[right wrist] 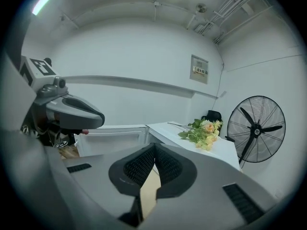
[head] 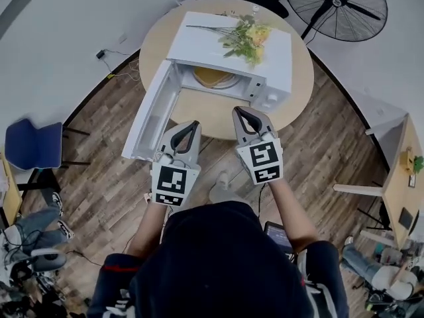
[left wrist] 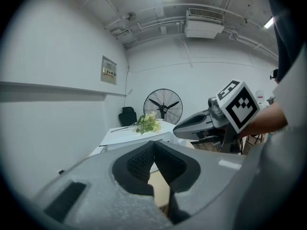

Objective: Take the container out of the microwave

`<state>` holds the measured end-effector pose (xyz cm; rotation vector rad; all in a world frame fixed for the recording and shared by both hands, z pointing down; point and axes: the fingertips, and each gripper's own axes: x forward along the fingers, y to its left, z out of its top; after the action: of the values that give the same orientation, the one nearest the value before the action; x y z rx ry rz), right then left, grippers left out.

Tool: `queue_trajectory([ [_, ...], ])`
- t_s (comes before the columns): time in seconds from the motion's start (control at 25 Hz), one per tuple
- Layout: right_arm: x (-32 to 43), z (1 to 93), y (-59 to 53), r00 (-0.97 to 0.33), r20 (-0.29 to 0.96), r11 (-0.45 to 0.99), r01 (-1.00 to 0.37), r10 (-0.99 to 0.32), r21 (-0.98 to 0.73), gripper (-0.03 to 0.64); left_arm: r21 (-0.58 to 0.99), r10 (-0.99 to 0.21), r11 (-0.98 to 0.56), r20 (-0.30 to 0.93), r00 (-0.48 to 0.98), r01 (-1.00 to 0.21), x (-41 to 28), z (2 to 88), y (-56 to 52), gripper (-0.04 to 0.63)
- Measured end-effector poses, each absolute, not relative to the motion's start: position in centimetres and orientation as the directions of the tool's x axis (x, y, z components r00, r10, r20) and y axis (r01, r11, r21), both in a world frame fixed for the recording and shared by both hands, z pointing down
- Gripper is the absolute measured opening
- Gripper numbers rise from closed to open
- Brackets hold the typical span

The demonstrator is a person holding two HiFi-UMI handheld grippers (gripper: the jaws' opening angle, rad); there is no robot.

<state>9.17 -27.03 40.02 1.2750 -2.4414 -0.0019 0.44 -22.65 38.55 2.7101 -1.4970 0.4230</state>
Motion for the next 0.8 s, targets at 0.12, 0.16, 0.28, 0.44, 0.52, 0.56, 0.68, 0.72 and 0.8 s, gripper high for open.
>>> queue_trajectory([
  [0.12,9.7,40.5,-30.1,-0.541,0.35,0.622,-0.76,-0.765,0.185,0.009,-0.119,-0.842,-0.517,0.249,0.479,-0.848,1.4,38.5,-25.5,0.014],
  [0.16,9.9,40.7,-30.9,-0.549,0.354,0.633,-0.751,-0.757,0.188,0.008,-0.12,-0.847,-0.508,0.252,0.469,-0.853,1.6,38.6,-26.3,0.014],
  [0.28,10.1,41.3,-32.7,-0.575,0.366,0.662,-0.728,-0.732,0.181,0.009,-0.12,-0.858,-0.483,0.265,0.441,-0.868,1.9,39.0,-27.9,0.014],
  [0.44,9.9,42.1,-34.3,-0.6,0.385,0.693,-0.701,-0.701,0.169,0.009,-0.114,-0.869,-0.453,0.279,0.409,-0.884,2.0,39.6,-29.4,0.014],
  [0.52,9.6,42.6,-34.8,-0.609,0.395,0.705,-0.689,-0.688,0.167,0.009,-0.111,-0.872,-0.442,0.285,0.398,-0.89,1.9,39.9,-29.9,0.014],
  [0.56,9.4,42.8,-34.9,-0.612,0.401,0.712,-0.681,-0.681,0.17,0.009,-0.108,-0.872,-0.439,0.288,0.395,-0.892,1.8,40.1,-30.1,0.014],
  [0.68,8.8,43.7,-35.0,-0.62,0.43,0.738,-0.648,-0.656,0.191,0.008,-0.102,-0.869,-0.442,0.296,0.397,-0.891,1.7,40.5,-30.8,0.014],
  [0.72,8.5,44.0,-35.0,-0.621,0.442,0.745,-0.637,-0.648,0.197,0.008,-0.101,-0.866,-0.447,0.298,0.401,-0.889,1.7,40.7,-31.0,0.014],
  [0.8,8.0,44.6,-34.8,-0.621,0.461,0.756,-0.622,-0.634,0.202,0.008,-0.095,-0.86,-0.458,0.301,0.413,-0.884,1.7,40.9,-31.2,0.014],
])
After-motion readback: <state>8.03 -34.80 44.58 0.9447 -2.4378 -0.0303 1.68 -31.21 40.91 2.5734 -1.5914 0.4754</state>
